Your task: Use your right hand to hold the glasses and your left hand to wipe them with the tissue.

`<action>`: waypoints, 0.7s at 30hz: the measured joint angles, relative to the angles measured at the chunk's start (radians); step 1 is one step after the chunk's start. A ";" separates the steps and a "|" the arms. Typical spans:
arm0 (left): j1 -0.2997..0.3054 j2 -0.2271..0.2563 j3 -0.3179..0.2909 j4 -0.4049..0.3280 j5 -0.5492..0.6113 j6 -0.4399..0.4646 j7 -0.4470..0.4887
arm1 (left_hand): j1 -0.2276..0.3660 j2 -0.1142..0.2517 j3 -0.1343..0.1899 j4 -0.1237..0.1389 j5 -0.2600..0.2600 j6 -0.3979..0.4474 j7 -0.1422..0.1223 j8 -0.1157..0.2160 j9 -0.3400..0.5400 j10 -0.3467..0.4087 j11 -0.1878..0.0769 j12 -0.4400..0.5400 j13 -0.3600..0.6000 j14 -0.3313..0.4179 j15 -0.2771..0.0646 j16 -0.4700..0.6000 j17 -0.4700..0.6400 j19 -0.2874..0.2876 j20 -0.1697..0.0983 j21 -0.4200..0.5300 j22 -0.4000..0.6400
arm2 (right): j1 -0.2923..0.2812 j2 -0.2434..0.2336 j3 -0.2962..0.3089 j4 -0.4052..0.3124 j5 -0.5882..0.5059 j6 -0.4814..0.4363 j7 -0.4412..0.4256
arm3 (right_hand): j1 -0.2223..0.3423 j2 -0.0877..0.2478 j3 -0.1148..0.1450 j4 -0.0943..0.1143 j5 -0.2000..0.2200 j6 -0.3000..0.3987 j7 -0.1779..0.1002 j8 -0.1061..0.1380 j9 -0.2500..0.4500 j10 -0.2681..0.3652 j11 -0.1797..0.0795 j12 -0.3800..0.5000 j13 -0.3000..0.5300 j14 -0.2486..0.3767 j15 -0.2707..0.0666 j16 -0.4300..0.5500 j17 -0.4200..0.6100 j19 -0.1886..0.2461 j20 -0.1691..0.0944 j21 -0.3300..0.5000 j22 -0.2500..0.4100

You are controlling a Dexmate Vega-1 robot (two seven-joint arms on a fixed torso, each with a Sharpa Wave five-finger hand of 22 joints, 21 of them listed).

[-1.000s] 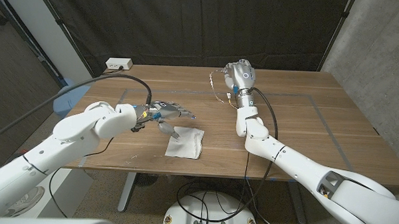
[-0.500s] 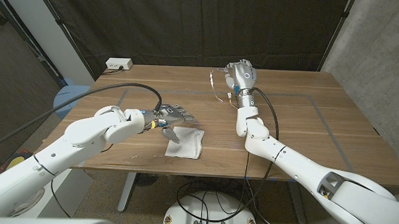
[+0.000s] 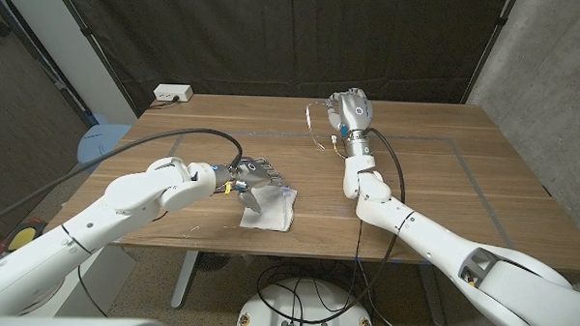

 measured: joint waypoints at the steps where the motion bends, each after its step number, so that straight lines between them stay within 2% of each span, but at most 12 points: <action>1: -0.002 -0.001 0.001 0.003 0.000 0.000 0.000 | 0.000 0.000 -0.001 -0.001 0.000 0.000 0.000 0.000 0.000 -0.001 -0.001 0.000 0.000 0.000 0.000 0.000 0.000 0.000 0.000 0.000 0.000 | 0.002 0.002 -0.001 0.004 0.001 0.001 -0.001 | 0.000 0.000 0.000 0.000 0.000 0.000 0.000 0.000 0.000 0.000 0.000 0.000 0.000 0.002 0.001 0.000 -0.001 0.000 0.000 0.000 0.000; 6: -0.014 -0.003 0.006 0.015 -0.032 -0.029 -0.008 | 0.000 0.000 -0.005 0.003 0.003 0.000 0.000 0.000 0.000 0.004 -0.015 0.003 0.000 0.002 -0.002 0.000 0.000 0.000 0.000 0.000 0.000 | 0.005 0.004 -0.002 0.011 0.002 0.005 -0.004 | 0.000 0.000 0.000 0.000 0.006 0.000 0.000 0.000 0.000 0.000 0.000 0.000 0.000 0.006 -0.002 0.000 -0.002 0.000 0.000 0.000 0.000; 9: -0.020 -0.004 0.013 0.017 -0.039 -0.039 -0.018 | 0.000 0.000 -0.013 0.004 0.004 0.014 0.000 0.006 0.000 0.032 -0.017 0.012 0.000 0.011 -0.011 0.000 0.005 0.000 0.000 0.004 0.000 | 0.008 0.006 -0.004 0.016 0.002 0.007 -0.007 | -0.003 0.000 0.000 0.000 0.006 0.000 0.000 0.000 0.000 0.000 0.000 0.000 0.000 0.007 -0.004 0.000 -0.002 0.000 0.000 0.000 0.000; 13: -0.024 -0.004 0.022 0.017 -0.027 -0.046 -0.029 | 0.016 -0.003 -0.020 0.007 0.004 0.064 0.002 0.024 0.000 0.071 -0.024 0.030 0.000 0.054 -0.034 0.015 0.008 0.042 -0.009 0.022 0.000 | 0.009 0.008 -0.005 0.020 0.003 0.007 -0.010 | -0.003 0.000 0.000 0.000 0.006 0.000 0.000 -0.001 0.000 0.003 0.003 0.000 0.000 0.007 -0.004 0.000 0.001 0.000 0.000 0.000 0.000; 17: -0.025 -0.005 0.031 0.017 0.002 -0.049 -0.031 | 0.028 0.006 -0.027 0.012 0.008 0.110 0.002 0.037 0.000 0.097 -0.036 0.034 -0.003 0.099 -0.038 0.027 0.009 0.095 -0.027 0.044 0.000 | 0.009 0.009 -0.006 0.021 0.003 0.007 -0.011 | -0.003 0.001 -0.002 0.002 0.006 0.004 0.003 -0.003 0.000 0.009 -0.002 0.000 -0.001 0.009 -0.002 0.000 0.001 0.000 0.000 0.000 0.000; 21: -0.026 -0.006 0.037 0.018 0.032 -0.051 -0.025 | 0.040 0.000 -0.030 0.009 0.008 0.140 0.001 0.044 -0.001 0.119 -0.041 0.043 -0.003 0.111 -0.039 0.027 0.009 0.115 -0.040 0.051 0.000 | 0.009 0.009 -0.007 0.021 0.003 0.005 -0.012 | -0.002 0.001 -0.004 0.004 0.006 0.005 0.002 -0.003 0.000 0.009 -0.002 -0.005 0.005 0.011 -0.004 0.000 0.001 0.000 0.000 0.000 0.000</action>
